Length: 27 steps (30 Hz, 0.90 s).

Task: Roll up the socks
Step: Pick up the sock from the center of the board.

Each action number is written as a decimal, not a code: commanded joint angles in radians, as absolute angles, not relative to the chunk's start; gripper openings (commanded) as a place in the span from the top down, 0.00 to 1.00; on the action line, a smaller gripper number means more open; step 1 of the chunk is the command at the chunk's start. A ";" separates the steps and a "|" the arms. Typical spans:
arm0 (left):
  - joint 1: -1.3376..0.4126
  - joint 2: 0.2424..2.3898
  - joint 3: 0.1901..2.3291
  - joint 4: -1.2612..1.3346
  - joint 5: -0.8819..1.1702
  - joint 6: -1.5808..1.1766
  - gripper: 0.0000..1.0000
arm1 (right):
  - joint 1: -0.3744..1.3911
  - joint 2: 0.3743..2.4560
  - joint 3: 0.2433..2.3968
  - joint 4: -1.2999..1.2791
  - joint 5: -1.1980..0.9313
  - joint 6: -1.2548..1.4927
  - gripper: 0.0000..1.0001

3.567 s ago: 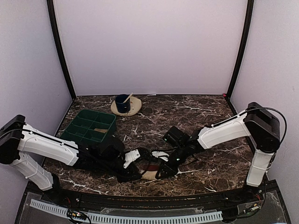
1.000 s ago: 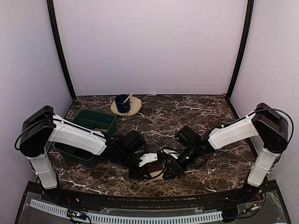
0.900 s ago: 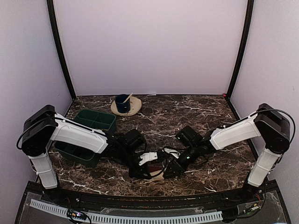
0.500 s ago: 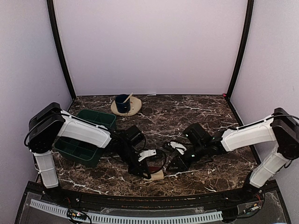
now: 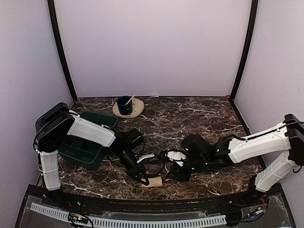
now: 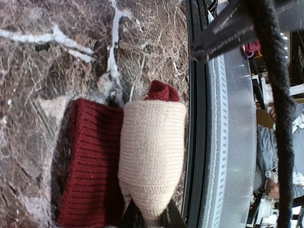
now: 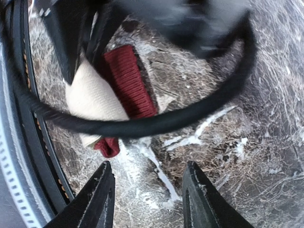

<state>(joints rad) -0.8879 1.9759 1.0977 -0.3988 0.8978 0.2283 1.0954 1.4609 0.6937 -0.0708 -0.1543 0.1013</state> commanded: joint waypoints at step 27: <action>-0.876 2.052 1.089 -0.531 0.904 0.253 1.00 | 1.354 1.681 0.897 -0.103 0.123 -0.133 0.49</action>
<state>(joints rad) -0.8722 2.0148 1.1110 -0.4622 0.9787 0.2329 1.3441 1.6535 0.8562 -0.1230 0.0879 -0.0971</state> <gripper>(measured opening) 0.115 0.505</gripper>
